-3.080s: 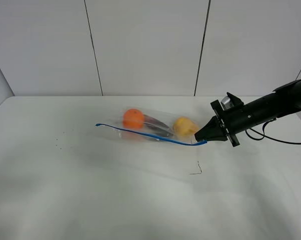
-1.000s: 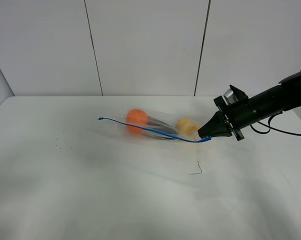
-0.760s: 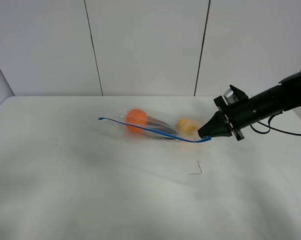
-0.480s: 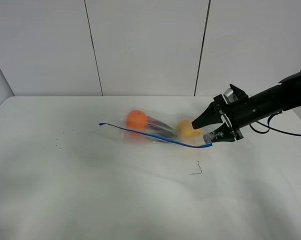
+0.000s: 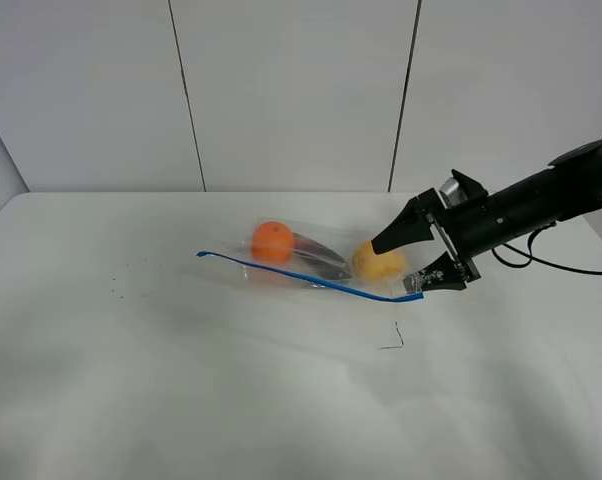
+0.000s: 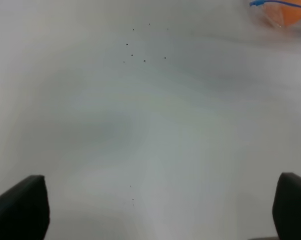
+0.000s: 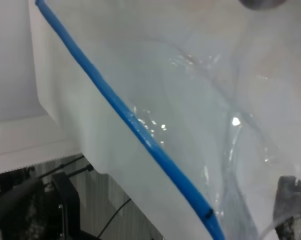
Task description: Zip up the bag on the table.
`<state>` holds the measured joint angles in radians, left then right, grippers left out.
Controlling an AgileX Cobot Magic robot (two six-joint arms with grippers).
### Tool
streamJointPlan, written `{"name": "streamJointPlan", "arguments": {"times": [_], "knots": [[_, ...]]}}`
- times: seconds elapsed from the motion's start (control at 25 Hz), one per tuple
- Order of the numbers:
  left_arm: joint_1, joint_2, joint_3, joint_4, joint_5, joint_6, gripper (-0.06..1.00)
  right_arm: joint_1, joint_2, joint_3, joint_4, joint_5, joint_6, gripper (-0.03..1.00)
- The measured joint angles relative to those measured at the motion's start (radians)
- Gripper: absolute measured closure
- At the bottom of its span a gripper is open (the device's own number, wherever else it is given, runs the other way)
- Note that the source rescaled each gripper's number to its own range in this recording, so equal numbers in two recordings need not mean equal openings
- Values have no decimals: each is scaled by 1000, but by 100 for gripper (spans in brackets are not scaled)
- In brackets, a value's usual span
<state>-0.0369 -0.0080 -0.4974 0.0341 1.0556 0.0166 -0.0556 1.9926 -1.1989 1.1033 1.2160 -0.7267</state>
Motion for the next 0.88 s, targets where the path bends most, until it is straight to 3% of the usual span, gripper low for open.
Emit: {"name": "streamJointPlan", "arguments": {"times": [0.16, 0.28, 0.4, 0.56, 0.72, 0.88], "knots": [[0, 0, 0, 0, 0, 0, -6, 0, -10, -23, -7, 0, 11, -3], [0, 0, 0, 0, 0, 0, -6, 0, -25, -43, -80, 1, 40, -3], [0, 0, 0, 0, 0, 0, -6, 0, -63, -59, -259, -53, 138, -3], [0, 0, 0, 0, 0, 0, -6, 0, -133, -65, -595, -135, 342, -3], [0, 0, 0, 0, 0, 0, -6, 0, -204, -65, -921, -158, 531, -3], [0, 0, 0, 0, 0, 0, -6, 0, -281, -65, -1103, -158, 629, -3]]}}
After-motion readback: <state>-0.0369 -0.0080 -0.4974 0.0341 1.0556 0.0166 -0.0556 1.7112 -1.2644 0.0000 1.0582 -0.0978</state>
